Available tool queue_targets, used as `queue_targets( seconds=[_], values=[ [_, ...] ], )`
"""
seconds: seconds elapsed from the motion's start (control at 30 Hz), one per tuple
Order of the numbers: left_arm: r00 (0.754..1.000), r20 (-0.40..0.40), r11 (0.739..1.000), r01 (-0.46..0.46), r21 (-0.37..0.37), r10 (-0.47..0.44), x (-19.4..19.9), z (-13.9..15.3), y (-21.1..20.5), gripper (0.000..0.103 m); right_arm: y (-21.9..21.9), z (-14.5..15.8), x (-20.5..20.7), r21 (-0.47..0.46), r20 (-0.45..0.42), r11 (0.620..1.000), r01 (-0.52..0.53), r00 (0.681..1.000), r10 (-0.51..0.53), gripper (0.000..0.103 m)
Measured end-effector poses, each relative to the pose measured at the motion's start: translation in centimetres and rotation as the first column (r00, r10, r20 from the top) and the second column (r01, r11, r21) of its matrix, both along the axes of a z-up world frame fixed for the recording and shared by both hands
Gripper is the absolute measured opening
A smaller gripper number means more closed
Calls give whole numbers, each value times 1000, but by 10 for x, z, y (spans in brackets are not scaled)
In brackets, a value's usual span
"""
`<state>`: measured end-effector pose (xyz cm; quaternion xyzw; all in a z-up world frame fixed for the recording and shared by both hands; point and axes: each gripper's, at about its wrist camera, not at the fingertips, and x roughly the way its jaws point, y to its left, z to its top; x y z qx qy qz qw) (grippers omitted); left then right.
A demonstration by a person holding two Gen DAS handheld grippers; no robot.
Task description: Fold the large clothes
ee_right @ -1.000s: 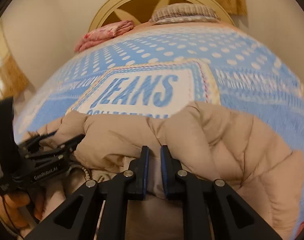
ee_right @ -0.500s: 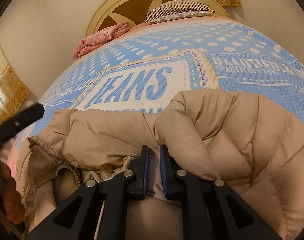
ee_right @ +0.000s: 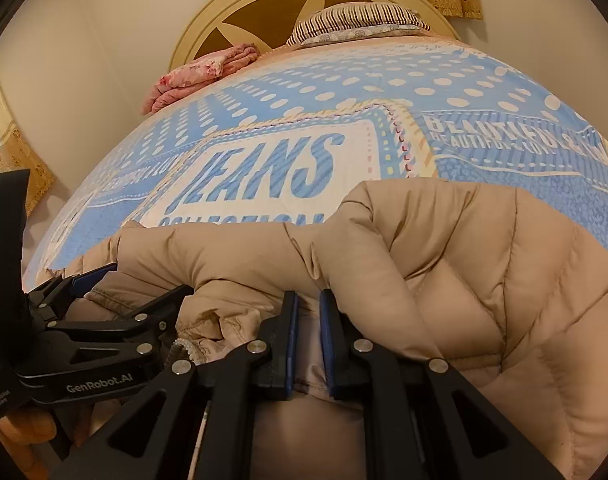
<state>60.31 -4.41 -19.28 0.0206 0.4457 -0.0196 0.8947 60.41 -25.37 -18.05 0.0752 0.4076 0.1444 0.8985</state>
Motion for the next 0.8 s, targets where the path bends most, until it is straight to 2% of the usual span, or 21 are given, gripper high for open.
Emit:
queue_targets(
  seconds=[0.8],
  values=[
    [1000,-27,1000,5,15,-4,6,-7,-2,103,4,-2,4,-29,-9,1000,8,1000,-8,11]
  ],
)
